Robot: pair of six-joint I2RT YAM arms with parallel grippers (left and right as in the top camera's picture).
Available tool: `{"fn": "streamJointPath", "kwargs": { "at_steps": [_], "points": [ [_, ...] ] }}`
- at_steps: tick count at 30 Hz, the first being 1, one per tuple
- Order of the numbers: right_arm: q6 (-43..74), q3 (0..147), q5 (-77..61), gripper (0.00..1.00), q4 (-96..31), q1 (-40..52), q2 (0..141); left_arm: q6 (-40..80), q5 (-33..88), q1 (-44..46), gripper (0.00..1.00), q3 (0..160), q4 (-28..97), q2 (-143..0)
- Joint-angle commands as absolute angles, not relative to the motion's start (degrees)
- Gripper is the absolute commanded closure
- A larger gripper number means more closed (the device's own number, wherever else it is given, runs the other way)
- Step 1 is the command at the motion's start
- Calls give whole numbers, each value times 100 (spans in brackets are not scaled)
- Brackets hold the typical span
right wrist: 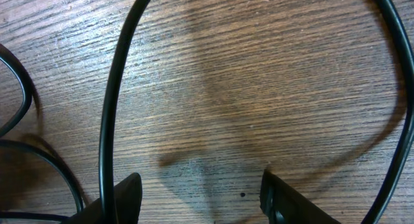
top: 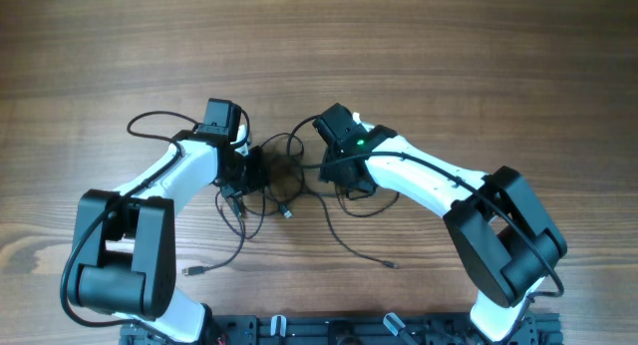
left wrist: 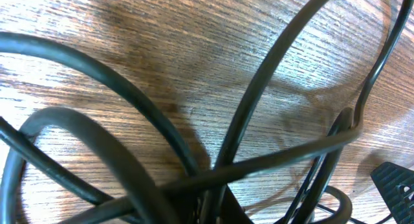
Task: Untangle cables
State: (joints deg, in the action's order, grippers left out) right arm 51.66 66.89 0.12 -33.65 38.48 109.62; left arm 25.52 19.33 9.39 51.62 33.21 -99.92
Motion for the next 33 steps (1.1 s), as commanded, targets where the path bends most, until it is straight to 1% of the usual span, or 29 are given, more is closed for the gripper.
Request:
{"fn": "streamJointPath", "kwargs": {
  "at_steps": [1,6,9,11,14,17,18,20,24,27,29,33],
  "points": [
    [5258,6628,145,38,-3430,3839,11026,2436,1852,954,90,5120,3319,-10062],
    [5238,6630,165,39,-3522,3839,11026,2436,1852,954,90,5120,3317,-10062],
    [4331,6945,808,38,-3570,3802,10862,2436,1835,954,90,5120,3321,-10062],
    [4027,7175,1197,36,-3693,3802,10532,2438,1835,954,90,5120,3319,-10062],
    [4250,7218,1291,36,-4042,3802,10175,2440,1837,954,90,5120,3321,-10062],
    [5271,7116,1146,35,-4939,3804,10178,2440,1837,954,89,5120,3321,-10062],
    [5260,7043,902,35,-4967,3809,10178,2440,1837,954,89,5120,3321,-10062],
    [5253,6884,576,34,-4755,3813,10180,2443,1837,954,89,5120,3321,-10062],
    [5275,6508,30,34,-3922,3948,10180,2440,1839,954,89,5120,3367,-10062],
    [5446,6322,3,33,-3758,4051,10180,2440,1839,954,89,5120,3367,-10062],
    [5583,6230,-14,31,-3664,4066,10180,2440,1839,954,89,5120,3367,-10062],
    [5596,6228,-14,31,-3404,4066,10180,2440,1839,954,89,5120,3367,-10062]
  ]
}}
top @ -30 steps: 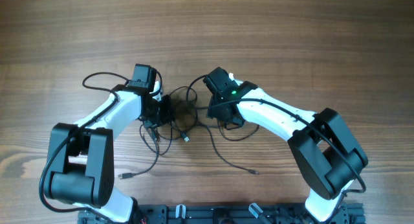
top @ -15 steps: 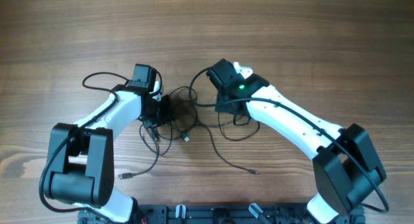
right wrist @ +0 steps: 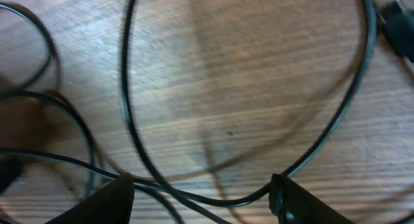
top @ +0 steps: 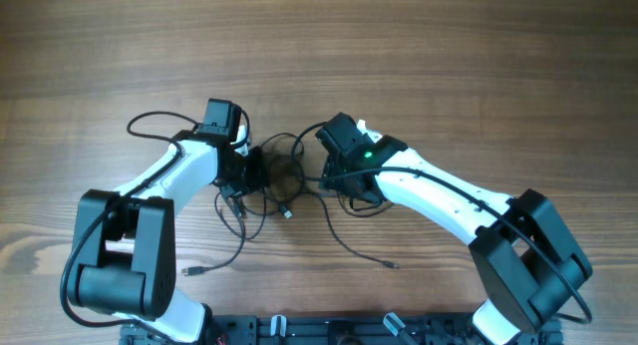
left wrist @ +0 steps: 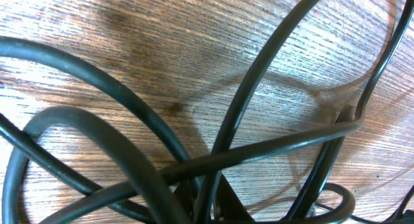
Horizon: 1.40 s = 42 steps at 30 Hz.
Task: Untangle cables
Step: 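Hold the pile with the left gripper while right gripper adjusts grip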
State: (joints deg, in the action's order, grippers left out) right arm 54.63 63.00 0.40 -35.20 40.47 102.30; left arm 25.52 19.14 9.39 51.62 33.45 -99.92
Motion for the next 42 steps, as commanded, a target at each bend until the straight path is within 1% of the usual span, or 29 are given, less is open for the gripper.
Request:
{"fn": "streamJointPath", "kwargs": {
  "at_steps": [1,4,8,14,17,19,21,23,25,26,27,28,30,32,37,40,42],
  "points": [
    [5677,6228,-16,31,-3426,4071,10180,2440,1839,954,89,5120,3369,-10062],
    [5789,6228,-51,32,-3822,4099,10180,2440,1839,954,89,5120,3365,-10062],
    [5861,6228,-158,31,-3872,4099,10180,2440,1837,954,89,5120,3343,-10062],
    [5940,6228,-58,30,-3538,4257,10235,2440,1839,954,89,5120,3343,-10062],
    [6169,6228,-49,27,-3450,4333,10543,2440,1837,954,89,5120,3347,-10062],
    [6169,6228,-23,28,-3343,4331,10593,2438,1837,954,89,5120,3347,-10062],
    [6171,6228,259,38,-3232,4333,10593,2438,1837,954,89,5120,3347,-10062],
    [6184,6228,548,55,-3238,4331,10593,2438,1837,954,89,5120,3347,-10062],
    [6346,6228,711,62,-3238,4333,10595,2438,1837,954,89,5120,3350,-10062],
    [6431,6228,762,68,-3221,4331,10597,2440,1839,954,89,5120,3350,-10062],
    [6469,6228,792,75,-3218,4333,10597,2438,1839,954,89,5120,3352,-10062],
    [6469,6228,819,80,-3218,4333,10597,2440,1839,954,89,5120,3374,-10062],
    [6466,6228,943,84,-3227,4333,10597,2440,1839,954,89,5120,3404,-10062],
    [6471,6228,1173,85,-3221,4333,10597,2440,1839,954,89,5120,3409,-10062],
    [6464,6228,1459,85,-3098,4333,10613,2440,1839,954,89,5120,3406,-10062],
    [6469,6228,1446,80,-2971,4333,10785,2440,1839,954,89,5120,3406,-10062],
    [6464,6228,1387,80,-2792,4333,10960,2440,1837,954,89,5120,3406,-10062]
  ]
}}
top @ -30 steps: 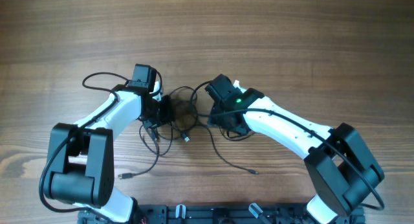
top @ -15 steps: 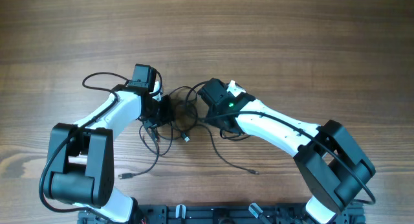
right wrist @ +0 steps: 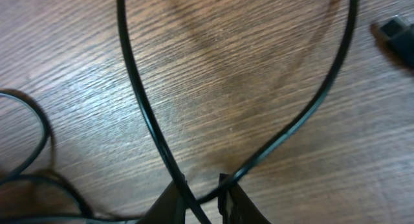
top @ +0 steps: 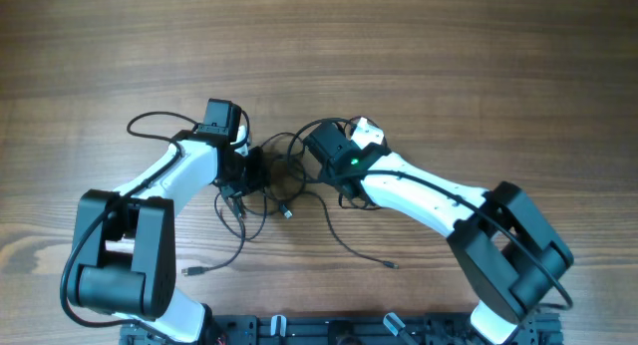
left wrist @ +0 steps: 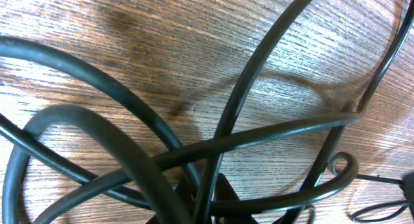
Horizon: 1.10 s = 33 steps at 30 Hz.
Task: Untangle cables
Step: 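Hold the pile with the left gripper while right gripper adjusts grip, then lift the cable loop with the right gripper and pull it right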
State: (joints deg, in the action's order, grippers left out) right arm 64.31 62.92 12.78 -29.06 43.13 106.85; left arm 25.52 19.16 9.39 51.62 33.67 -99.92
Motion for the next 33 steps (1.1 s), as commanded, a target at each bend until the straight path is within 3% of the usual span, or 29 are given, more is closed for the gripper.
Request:
{"fn": "streamJointPath", "kwargs": {
  "at_steps": [1,3,6,9,11,19,26,33],
  "points": [
    [6464,6228,1367,80,-2731,4333,10986,2440,1837,954,89,5120,3406,-10062],
    [6462,6228,1350,81,-2694,4333,11017,2440,1837,954,88,5120,3404,-10062],
    [6445,6228,1350,96,-2696,4333,11017,2440,1837,954,88,5120,3382,-10062],
    [6250,6241,1350,96,-2685,4263,10949,2438,1835,954,86,5120,3387,-10062],
    [5435,6278,1186,96,-2718,3966,10696,2438,1835,954,85,5120,3391,-10062],
    [3776,6278,891,96,-3771,1118,9408,2436,1706,954,85,5120,3391,-10062],
    [3601,6276,893,96,-4189,-873,9166,2438,1684,954,85,5120,3430,-10062],
    [3004,6281,893,96,-3197,-2235,9105,2438,1684,954,84,5120,3452,-10062]
  ]
}}
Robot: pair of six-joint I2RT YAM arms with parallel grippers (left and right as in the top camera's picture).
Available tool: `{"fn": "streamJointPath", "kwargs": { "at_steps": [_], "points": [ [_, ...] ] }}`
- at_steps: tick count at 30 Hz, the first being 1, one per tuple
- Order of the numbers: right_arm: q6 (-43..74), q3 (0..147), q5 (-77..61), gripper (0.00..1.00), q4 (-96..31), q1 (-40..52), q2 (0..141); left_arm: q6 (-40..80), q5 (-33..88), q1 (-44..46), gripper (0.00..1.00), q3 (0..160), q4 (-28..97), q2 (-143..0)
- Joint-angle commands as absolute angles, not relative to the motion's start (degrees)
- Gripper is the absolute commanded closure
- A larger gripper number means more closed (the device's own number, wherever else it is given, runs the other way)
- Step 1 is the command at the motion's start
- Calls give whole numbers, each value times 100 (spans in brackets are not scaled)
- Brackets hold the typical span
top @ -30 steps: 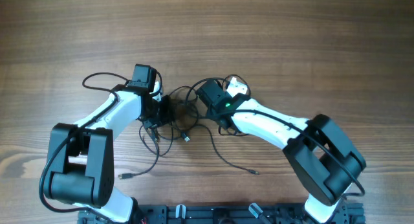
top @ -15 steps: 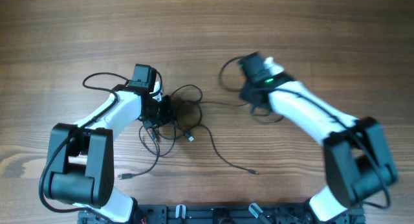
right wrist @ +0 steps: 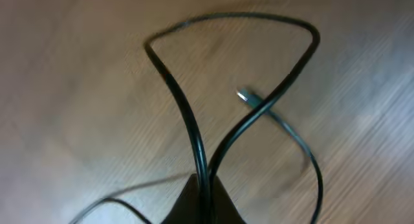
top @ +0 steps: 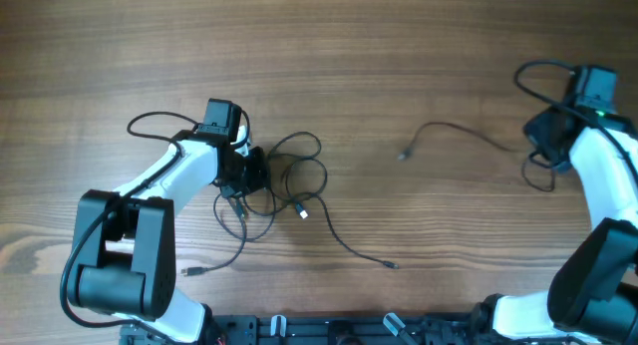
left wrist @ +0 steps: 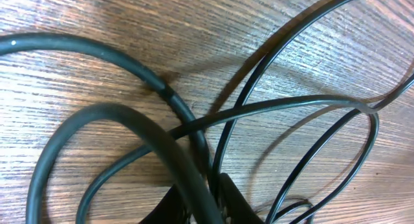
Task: Untangle cables
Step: 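Lift the cable loop with the right gripper and pull it right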
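Observation:
A tangle of black cables (top: 297,173) lies left of the table's middle. My left gripper (top: 251,172) is shut on it, with a thick cable (left wrist: 162,143) clamped between the fingers (left wrist: 229,198). Thin loops (left wrist: 310,114) spread beyond it. One thin cable (top: 469,134) now lies apart, its free plug (top: 404,156) near the middle. Its other end is at the far right, where my right gripper (top: 543,136) is shut on two of its strands (right wrist: 202,156). In the right wrist view the gripper (right wrist: 204,185) holds a loop with a small connector (right wrist: 244,96) beyond.
Bare wooden table (top: 399,46) all around. A loose cable tail runs to a plug (top: 391,264) at the front middle. Another plug (top: 189,272) lies by the left arm's base. A cable loop (top: 150,121) lies behind the left arm.
My right gripper, shut on a thin cable at the tangle, is now at the far right edge with that cable drawn out of the tangle. The left gripper stayed put; fewer loops remain there.
The left gripper stayed shut on the tangle throughout. The right gripper stood open over a thin cable beside the tangle, then open with that cable between its fingers, then shut on it. Now it holds the cable far to the right, separate from the rest.

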State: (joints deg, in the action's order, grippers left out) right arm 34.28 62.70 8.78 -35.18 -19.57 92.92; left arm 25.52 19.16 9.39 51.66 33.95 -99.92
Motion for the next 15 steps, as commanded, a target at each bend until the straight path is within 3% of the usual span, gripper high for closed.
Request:
{"fn": "streamJointPath", "kwargs": {
  "at_steps": [1,5,8,15],
  "points": [
    [3096,6364,768,96,-2926,-2456,8980,2438,1686,954,83,5120,3452,-10062],
    [2976,7126,-145,96,-2112,-2936,8230,2440,1686,954,83,5120,3420,-10062],
    [2543,7196,443,96,-1697,-2939,7719,2440,1686,954,83,5120,3433,-10062],
    [2244,7190,548,96,-2373,-2939,8586,2440,1686,954,82,5120,3428,-10062]
  ]
}}
